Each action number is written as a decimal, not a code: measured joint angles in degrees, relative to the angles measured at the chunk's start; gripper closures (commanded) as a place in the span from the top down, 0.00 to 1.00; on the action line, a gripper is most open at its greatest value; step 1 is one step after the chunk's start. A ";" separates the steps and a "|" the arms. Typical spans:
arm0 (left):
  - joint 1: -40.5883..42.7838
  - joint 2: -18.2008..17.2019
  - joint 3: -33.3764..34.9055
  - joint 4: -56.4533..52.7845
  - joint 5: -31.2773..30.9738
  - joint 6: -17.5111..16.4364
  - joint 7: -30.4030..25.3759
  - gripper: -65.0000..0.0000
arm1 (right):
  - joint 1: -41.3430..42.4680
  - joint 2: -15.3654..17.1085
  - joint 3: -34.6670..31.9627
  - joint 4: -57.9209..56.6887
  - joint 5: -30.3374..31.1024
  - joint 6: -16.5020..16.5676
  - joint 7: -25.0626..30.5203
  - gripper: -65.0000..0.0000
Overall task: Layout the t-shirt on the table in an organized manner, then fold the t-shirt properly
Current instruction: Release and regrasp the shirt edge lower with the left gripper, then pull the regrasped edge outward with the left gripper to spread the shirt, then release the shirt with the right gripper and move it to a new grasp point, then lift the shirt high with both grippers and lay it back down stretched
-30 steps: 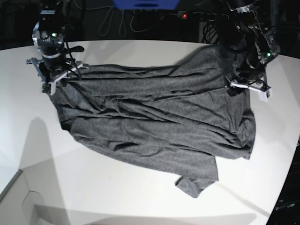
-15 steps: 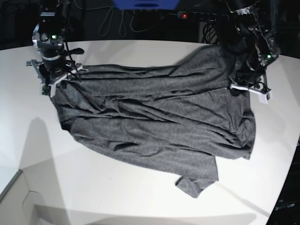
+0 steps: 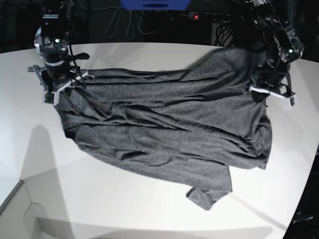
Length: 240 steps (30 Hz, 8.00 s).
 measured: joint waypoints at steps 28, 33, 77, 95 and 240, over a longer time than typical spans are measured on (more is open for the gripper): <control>11.08 1.31 -16.50 7.72 -14.56 -0.42 8.26 0.00 | -0.09 -0.02 -0.11 0.00 0.00 0.00 0.04 0.29; 11.34 1.42 -16.48 5.35 -14.62 -0.74 8.13 0.00 | -0.09 -0.02 -0.11 0.00 0.00 0.00 0.04 0.29; 8.83 -0.20 -16.09 -6.80 -12.61 -0.72 5.44 0.00 | 10.86 3.80 -8.13 -6.97 -0.39 9.44 -10.84 0.44; 7.72 -0.31 -16.09 -6.80 -12.74 -0.70 5.79 0.00 | 12.44 6.54 -3.72 -7.17 -0.35 9.46 -8.20 0.44; -11.17 -8.90 -12.68 -21.27 -20.61 -0.44 5.99 0.00 | 41.00 12.37 2.80 -39.26 -0.20 10.10 4.09 0.00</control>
